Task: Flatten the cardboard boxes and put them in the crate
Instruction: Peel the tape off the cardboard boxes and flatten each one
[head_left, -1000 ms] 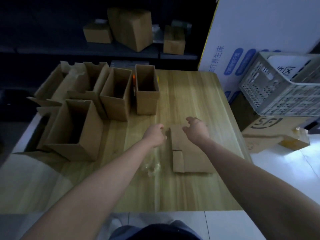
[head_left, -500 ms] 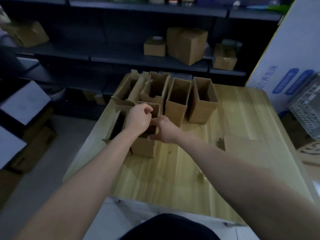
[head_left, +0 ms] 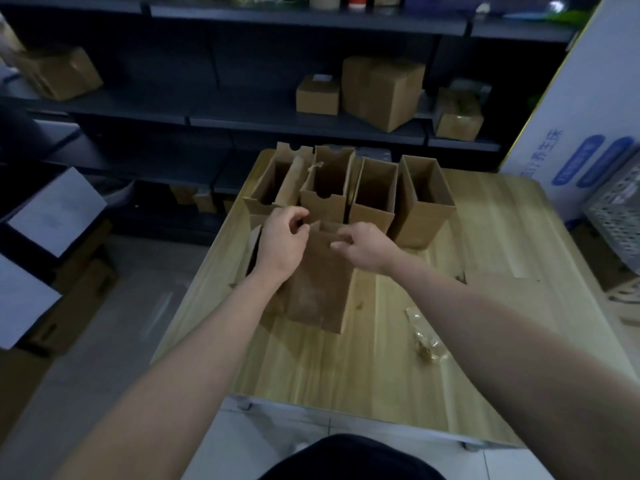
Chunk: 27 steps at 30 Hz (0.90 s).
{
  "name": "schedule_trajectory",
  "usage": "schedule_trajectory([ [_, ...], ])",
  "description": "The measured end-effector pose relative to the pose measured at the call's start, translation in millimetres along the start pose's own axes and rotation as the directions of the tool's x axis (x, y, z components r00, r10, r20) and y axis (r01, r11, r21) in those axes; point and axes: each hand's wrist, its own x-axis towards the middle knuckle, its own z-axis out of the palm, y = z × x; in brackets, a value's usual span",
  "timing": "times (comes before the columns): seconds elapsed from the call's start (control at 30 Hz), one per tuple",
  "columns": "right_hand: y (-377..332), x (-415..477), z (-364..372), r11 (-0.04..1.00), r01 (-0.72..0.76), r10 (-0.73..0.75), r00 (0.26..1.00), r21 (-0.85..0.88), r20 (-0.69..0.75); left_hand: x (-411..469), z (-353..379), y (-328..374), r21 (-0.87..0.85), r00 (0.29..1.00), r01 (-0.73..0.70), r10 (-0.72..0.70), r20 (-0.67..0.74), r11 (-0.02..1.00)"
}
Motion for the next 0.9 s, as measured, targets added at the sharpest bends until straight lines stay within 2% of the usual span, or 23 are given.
schedule_trajectory([
  [0.1, 21, -4, -25, 0.941, -0.124, 0.131, 0.991, 0.314, -0.003, 2, 1, 16, -0.069, 1.000, -0.026, 0.027, 0.009, 0.997],
  [0.17, 36, -8, -34, 0.870, -0.181, 0.207, 0.978, 0.459, -0.007, 3, 2, 22, -0.040, 0.998, -0.035, 0.037, 0.053, 0.999],
  [0.37, 83, -9, -34, 0.697, -0.350, 0.466, 0.884, 0.626, -0.025, -9, 31, 25, 0.207, 0.985, -0.069, 0.034, 0.170, 0.976],
  [0.5, 103, -11, -26, 0.602, -0.430, 0.542, 0.839, 0.673, 0.051, -14, 47, 17, 0.230, 0.966, -0.053, -0.008, 0.257, 0.972],
  [0.63, 120, -15, -17, 0.562, -0.482, 0.573, 0.813, 0.672, 0.105, -19, 55, 8, 0.270, 0.946, 0.049, -0.131, 0.296, 0.962],
  [0.9, 124, 1, -19, 0.631, -0.516, 0.570, 0.815, 0.580, 0.104, -11, 68, 6, 0.266, 0.959, 0.147, -0.203, 0.199, 0.953],
])
